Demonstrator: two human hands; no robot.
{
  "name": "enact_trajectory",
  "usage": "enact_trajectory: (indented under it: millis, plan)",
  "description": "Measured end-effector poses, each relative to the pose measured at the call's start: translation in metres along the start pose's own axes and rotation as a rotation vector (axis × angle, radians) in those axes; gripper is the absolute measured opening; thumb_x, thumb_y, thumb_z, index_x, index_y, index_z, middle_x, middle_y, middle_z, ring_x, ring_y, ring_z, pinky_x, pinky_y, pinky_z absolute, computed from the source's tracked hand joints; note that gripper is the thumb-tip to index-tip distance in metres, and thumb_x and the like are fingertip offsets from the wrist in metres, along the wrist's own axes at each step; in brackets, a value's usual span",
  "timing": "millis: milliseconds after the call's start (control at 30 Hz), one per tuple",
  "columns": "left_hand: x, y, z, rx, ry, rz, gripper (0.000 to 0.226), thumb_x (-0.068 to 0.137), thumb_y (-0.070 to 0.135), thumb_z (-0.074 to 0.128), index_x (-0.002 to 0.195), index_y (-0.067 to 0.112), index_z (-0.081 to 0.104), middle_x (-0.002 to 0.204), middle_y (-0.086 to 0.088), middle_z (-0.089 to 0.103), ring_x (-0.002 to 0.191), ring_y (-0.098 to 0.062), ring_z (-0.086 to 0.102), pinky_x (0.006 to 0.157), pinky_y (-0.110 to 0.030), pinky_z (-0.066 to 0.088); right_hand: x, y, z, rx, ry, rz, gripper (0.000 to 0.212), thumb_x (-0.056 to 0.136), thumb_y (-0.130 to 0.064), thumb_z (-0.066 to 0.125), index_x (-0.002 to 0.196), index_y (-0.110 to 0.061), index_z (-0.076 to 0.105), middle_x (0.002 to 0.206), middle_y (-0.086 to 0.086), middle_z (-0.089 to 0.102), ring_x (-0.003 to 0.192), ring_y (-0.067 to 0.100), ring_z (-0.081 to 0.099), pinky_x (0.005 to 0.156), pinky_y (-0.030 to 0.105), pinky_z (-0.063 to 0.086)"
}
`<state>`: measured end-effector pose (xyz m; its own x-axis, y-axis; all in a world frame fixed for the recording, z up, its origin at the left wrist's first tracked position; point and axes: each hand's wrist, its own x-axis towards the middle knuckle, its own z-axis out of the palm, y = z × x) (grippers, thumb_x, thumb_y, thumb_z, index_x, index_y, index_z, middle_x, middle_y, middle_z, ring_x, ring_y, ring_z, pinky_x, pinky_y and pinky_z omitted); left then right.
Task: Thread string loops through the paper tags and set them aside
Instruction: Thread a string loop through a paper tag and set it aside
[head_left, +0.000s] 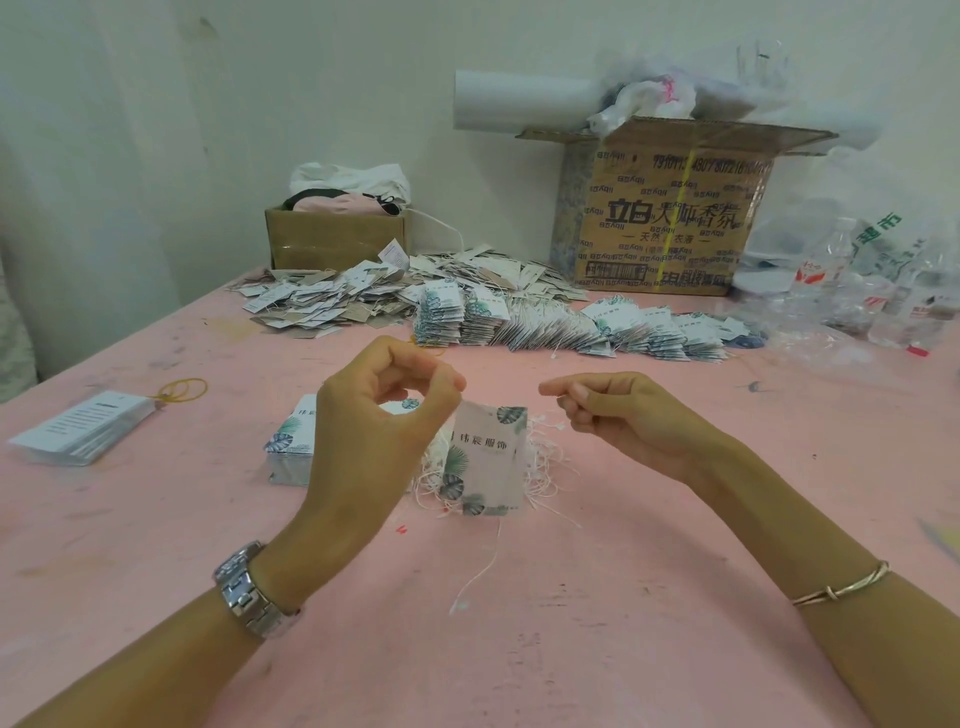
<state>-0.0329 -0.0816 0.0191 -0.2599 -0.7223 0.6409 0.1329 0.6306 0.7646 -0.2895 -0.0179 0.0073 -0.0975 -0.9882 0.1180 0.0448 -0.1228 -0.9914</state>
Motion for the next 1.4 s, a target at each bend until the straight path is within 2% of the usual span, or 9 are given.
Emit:
enact_trajectory:
  millis: [133, 267, 367, 567, 633, 800, 967, 1200, 1400]
  plan:
    - [0.003, 0.000, -0.002, -0.086, -0.012, 0.022, 0.010, 0.083, 0.035, 0.063, 0.085, 0.026, 0.064, 0.081, 0.010, 0.072, 0.079, -0.007, 0.067, 0.077, -0.016, 0.050, -0.004, -0.010, 0.007, 0.002, 0.015, -0.057, 0.029, 0.083, -0.005, 0.061, 0.110, -0.006, 0.073, 0.085, 0.007, 0.068, 0.074, 0.012, 0.061, 0.074, 0.018, 0.053]
    - [0.003, 0.005, 0.001, -0.199, -0.022, 0.022, 0.006, 0.089, 0.030, 0.070, 0.093, 0.026, 0.068, 0.084, 0.008, 0.073, 0.080, -0.006, 0.067, 0.076, -0.014, 0.051, -0.007, -0.020, 0.018, 0.048, 0.092, -0.131, 0.025, 0.076, -0.006, 0.070, 0.100, -0.008, 0.075, 0.086, 0.014, 0.074, 0.071, 0.015, 0.071, 0.064, 0.018, 0.055]
    - [0.003, 0.008, 0.006, -0.275, -0.038, -0.050, 0.015, 0.083, 0.030, 0.068, 0.096, 0.024, 0.072, 0.087, 0.008, 0.076, 0.083, -0.004, 0.069, 0.076, -0.012, 0.051, -0.010, -0.023, 0.028, 0.066, 0.107, -0.177, 0.016, 0.071, -0.013, 0.075, 0.086, -0.012, 0.079, 0.081, 0.011, 0.075, 0.068, 0.013, 0.072, 0.060, 0.017, 0.055]
    - [-0.001, 0.004, 0.013, -0.314, -0.121, -0.151, 0.022, 0.076, 0.028, 0.072, 0.096, 0.021, 0.075, 0.088, 0.004, 0.077, 0.082, -0.004, 0.070, 0.077, -0.015, 0.052, -0.011, -0.023, 0.040, 0.032, 0.050, -0.232, 0.017, 0.074, -0.024, 0.075, 0.085, -0.012, 0.079, 0.074, 0.007, 0.072, 0.060, 0.010, 0.065, 0.052, 0.016, 0.050]
    - [-0.002, 0.004, 0.015, -0.305, -0.143, -0.167, 0.014, 0.076, 0.028, 0.073, 0.089, 0.023, 0.077, 0.085, 0.002, 0.077, 0.078, -0.005, 0.070, 0.074, -0.018, 0.054, -0.011, -0.023, 0.042, 0.018, 0.020, -0.258, 0.012, 0.083, -0.018, 0.070, 0.088, -0.012, 0.078, 0.076, 0.007, 0.072, 0.061, 0.011, 0.065, 0.053, 0.017, 0.050]
    - [-0.003, 0.001, 0.019, -0.165, -0.162, -0.176, 0.011, 0.074, 0.037, 0.078, 0.082, 0.030, 0.078, 0.080, 0.005, 0.076, 0.077, -0.009, 0.068, 0.079, -0.044, 0.051, -0.016, -0.025, 0.050, -0.114, 0.002, -0.326, 0.010, 0.087, -0.016, 0.067, 0.088, -0.012, 0.075, 0.074, 0.009, 0.069, 0.057, 0.014, 0.059, 0.048, 0.018, 0.043]
    - [-0.005, -0.002, 0.019, -0.043, -0.187, -0.119, 0.004, 0.082, 0.031, 0.077, 0.079, 0.035, 0.076, 0.079, 0.015, 0.075, 0.077, 0.000, 0.066, 0.072, -0.029, 0.040, -0.019, -0.028, 0.059, -0.287, 0.015, -0.369, 0.013, 0.085, -0.015, 0.067, 0.090, -0.003, 0.071, 0.066, 0.007, 0.066, 0.050, 0.014, 0.050, 0.043, 0.017, 0.036]
    - [-0.007, -0.002, 0.018, 0.025, -0.188, -0.072, 0.012, 0.084, 0.027, 0.076, 0.080, 0.038, 0.075, 0.076, 0.019, 0.073, 0.076, 0.002, 0.065, 0.071, -0.027, 0.037, -0.022, -0.027, 0.067, -0.380, 0.044, -0.415, 0.024, 0.086, -0.017, 0.064, 0.091, 0.006, 0.067, 0.064, 0.007, 0.062, 0.050, 0.013, 0.042, 0.046, 0.017, 0.033]
    - [-0.007, -0.005, 0.017, 0.050, -0.189, -0.072, 0.012, 0.084, 0.027, 0.077, 0.077, 0.038, 0.074, 0.075, 0.018, 0.072, 0.074, 0.003, 0.064, 0.070, -0.021, 0.038, -0.022, -0.026, 0.069, -0.434, 0.060, -0.418, 0.019, 0.084, -0.019, 0.064, 0.088, -0.001, 0.069, 0.060, -0.004, 0.064, 0.049, 0.002, 0.048, 0.047, 0.013, 0.034]
